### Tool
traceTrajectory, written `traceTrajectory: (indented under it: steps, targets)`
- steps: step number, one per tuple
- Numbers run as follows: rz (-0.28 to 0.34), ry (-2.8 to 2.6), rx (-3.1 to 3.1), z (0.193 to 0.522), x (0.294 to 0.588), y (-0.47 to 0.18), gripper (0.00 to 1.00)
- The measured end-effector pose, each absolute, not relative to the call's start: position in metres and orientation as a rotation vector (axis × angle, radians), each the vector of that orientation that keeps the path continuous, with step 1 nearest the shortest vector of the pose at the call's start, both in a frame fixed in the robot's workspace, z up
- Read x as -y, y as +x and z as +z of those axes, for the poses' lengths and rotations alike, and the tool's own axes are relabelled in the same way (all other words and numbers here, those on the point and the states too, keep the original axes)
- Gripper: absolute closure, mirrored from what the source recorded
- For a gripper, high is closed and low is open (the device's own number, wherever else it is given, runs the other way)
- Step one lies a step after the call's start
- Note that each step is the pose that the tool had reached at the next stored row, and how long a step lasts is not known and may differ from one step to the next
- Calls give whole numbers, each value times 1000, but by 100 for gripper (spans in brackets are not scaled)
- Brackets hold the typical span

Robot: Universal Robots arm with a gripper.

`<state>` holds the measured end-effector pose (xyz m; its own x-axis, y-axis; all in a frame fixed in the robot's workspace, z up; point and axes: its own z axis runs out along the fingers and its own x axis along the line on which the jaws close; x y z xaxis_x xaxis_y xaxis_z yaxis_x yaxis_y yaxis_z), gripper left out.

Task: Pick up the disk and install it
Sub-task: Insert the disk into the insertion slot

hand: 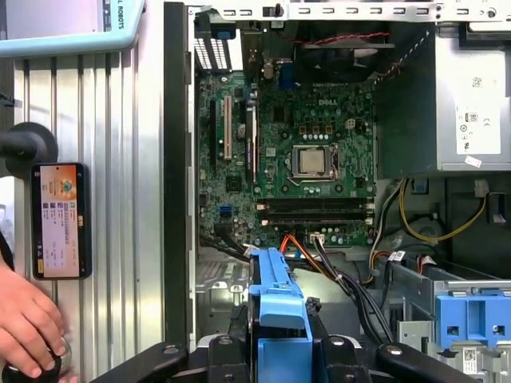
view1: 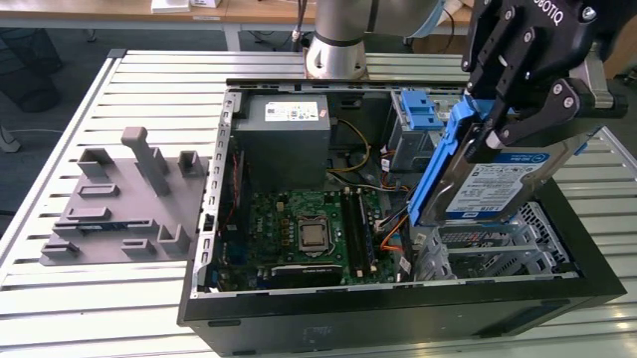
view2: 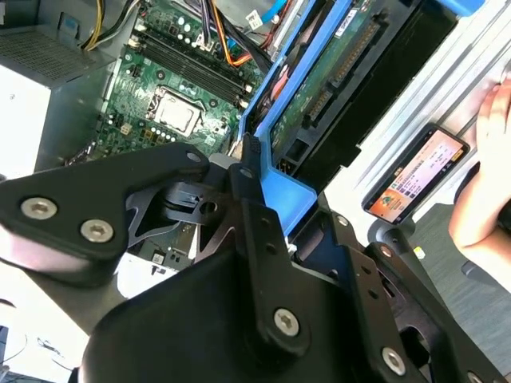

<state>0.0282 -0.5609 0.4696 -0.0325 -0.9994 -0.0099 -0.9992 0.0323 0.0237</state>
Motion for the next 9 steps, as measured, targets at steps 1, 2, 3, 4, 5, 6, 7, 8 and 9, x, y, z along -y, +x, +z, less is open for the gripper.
traceTrajectory:
  steps: [1,2,3,4,5,6,7,8,9]
  targets:
    - [-38,2179,2250,470,561,29,64]
    - [-38,2179,2250,469,561,31,64]
    - [-38,2179,2250,469,561,32,64]
    - [-38,2179,2250,469,561,34,64]
    - [-38,2179,2250,469,561,35,64]
    - [-38,2179,2250,469,561,37,64]
    - [-37,2179,2250,469,561,39,64]
    - [-37,2178,2250,468,561,41,64]
    - [-38,2179,2250,468,561,43,64]
